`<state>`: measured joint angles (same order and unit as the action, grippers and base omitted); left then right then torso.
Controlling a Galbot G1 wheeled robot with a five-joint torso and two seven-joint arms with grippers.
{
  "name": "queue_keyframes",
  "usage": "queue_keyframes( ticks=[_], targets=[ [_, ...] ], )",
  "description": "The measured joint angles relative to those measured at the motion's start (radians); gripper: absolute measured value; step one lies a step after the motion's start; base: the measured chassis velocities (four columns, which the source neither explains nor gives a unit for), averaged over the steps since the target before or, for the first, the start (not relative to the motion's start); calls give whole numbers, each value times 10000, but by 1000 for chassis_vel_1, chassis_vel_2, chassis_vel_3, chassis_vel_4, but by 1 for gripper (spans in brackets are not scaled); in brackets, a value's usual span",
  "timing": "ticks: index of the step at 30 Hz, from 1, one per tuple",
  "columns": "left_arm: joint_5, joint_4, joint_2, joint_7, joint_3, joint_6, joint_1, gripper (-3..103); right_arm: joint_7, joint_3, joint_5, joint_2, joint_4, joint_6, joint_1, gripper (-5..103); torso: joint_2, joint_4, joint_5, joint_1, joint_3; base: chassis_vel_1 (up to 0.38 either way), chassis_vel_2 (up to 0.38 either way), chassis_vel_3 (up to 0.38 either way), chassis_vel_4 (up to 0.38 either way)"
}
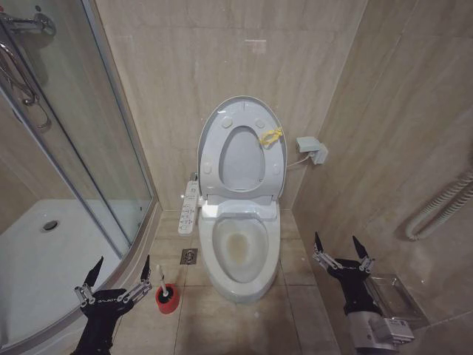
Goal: Open the toilet lid, clean the toilet bowl with a toilet brush, close the toilet lid, and flush.
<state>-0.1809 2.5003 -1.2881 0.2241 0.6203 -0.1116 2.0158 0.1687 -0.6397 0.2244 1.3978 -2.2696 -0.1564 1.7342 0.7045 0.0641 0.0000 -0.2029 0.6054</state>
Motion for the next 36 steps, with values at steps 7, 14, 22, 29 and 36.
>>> queue_keyframes(
  ticks=[7, 14, 22, 29, 36],
  targets=[
    [-1, -1, 0, 0, 0, 0, 0, 100, -141, -60, 39, 26, -211, 508, 1, 100, 0, 0, 0, 0, 0, 0, 0, 0, 0],
    [-2, -2, 0, 0, -1, 0, -1, 100, -769, -345, 420, 157, -1163, 2487, 9, 100, 0, -1, 0, 0, 0, 0, 0, 0, 0],
    [-2, -3, 0, 0, -2, 0, -1, 100, -1433, -648, 816, 305, -2170, 4594, 20, 100, 0, 0, -1, 0, 0, 0, 0, 0, 0],
    [-2, -3, 0, -1, -2, 0, -1, 100, -1862, -843, 1075, 394, -2352, 5970, 29, 100, 0, 0, 0, 0, 0, 0, 0, 0, 0],
    [-2, -4, 1, 0, -2, 0, -1, 100, -1799, -762, 1145, 343, -2194, 5966, -339, 100, 0, 6, -2, 1, 0, 0, 0, 0, 0]
  ],
)
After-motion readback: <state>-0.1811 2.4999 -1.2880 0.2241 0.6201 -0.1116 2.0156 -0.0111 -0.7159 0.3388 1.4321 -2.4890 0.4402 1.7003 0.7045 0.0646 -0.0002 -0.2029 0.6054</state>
